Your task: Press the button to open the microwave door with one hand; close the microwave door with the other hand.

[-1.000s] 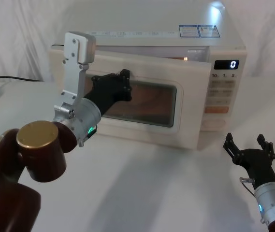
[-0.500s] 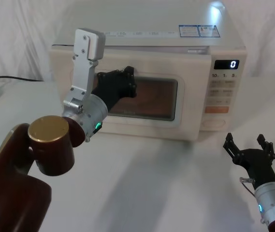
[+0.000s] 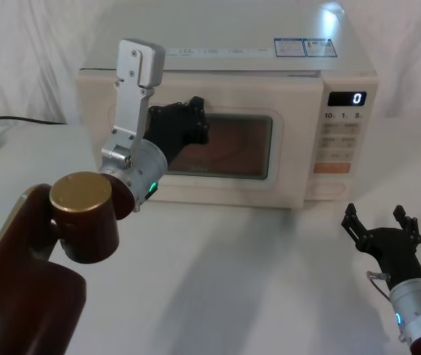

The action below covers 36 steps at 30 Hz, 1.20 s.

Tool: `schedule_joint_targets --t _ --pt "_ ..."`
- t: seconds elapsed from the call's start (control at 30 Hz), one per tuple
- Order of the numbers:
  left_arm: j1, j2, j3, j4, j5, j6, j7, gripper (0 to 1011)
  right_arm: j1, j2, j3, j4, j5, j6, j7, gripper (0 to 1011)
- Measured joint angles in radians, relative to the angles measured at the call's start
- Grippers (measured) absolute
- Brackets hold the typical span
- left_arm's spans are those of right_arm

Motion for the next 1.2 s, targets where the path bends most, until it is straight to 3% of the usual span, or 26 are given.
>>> schedule_joint_targets --t 1.2 --pt "-0.016 -0.046 -0.034 0.045 0.044 -0.002 -0.006 0 0.000 0.000 0.000 0.000 0.000 0.000 0.000 1002"
